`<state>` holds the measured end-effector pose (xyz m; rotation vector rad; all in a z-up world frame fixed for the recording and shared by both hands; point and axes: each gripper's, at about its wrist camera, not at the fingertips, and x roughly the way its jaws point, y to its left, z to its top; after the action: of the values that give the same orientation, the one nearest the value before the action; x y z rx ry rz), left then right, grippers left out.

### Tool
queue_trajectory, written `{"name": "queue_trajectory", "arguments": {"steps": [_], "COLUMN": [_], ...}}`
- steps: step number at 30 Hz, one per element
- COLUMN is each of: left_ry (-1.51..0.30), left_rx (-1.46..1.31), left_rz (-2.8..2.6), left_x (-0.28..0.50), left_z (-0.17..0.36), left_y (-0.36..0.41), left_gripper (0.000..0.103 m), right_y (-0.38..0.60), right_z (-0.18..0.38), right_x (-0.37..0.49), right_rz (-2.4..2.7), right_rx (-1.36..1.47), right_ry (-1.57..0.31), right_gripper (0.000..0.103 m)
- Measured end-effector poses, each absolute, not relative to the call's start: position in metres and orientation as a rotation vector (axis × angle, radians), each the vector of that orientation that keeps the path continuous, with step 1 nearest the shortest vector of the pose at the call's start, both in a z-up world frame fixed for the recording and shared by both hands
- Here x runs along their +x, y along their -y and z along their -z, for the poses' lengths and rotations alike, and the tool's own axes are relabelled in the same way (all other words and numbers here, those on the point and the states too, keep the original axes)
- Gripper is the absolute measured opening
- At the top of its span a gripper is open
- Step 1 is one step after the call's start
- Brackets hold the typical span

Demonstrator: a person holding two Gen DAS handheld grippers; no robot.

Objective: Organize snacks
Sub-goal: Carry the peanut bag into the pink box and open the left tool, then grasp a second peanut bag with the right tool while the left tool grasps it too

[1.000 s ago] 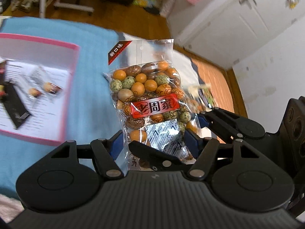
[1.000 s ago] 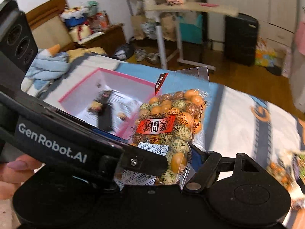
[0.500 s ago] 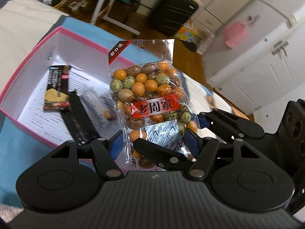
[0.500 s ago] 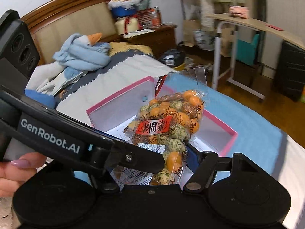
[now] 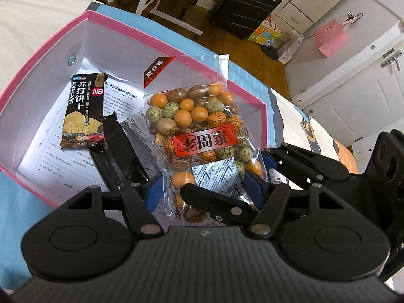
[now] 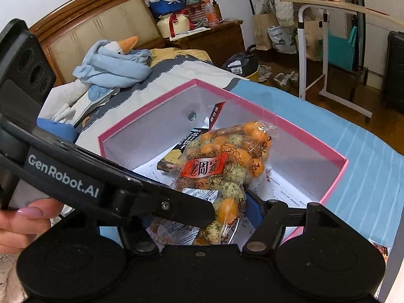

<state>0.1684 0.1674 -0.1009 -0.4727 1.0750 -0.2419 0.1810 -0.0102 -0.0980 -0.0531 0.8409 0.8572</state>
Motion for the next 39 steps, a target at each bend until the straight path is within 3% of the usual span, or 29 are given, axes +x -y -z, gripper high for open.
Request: {"name": "queue_trajectory", "arguments": {"steps": [9,16,29,39], "left_ry": [-1.131,-1.059,-0.898,-0.742], "left_rx": [-0.493,-0.441,-0.310,-0.187], "left_rz": [0.215,0.141,0.169,0.365], "left_x": [0.176,0.172,0.134,0.088], "left_z": [0.110,0.099,0.059,0.011], "left_y": [-0.166,-0.168,-0.162,-0.106], "left_gripper": [0.066,0.070,0.070,0.070], "right_y": [0.005,0.003,0.048,0.166], "right_z": [0.111,0.107,0.055,0.000], "right_x": [0.191,0.186,0.146,0.047], "right_rz": [-0.862,-0.786,-0.663,-0.414], "right_rx": [-0.095,-0.178,-0.188,-0.119], "right_ry": [-0.889,-0.859,-0.813,-0.676], "right_gripper": [0.074,0.074,0.074,0.079]}}
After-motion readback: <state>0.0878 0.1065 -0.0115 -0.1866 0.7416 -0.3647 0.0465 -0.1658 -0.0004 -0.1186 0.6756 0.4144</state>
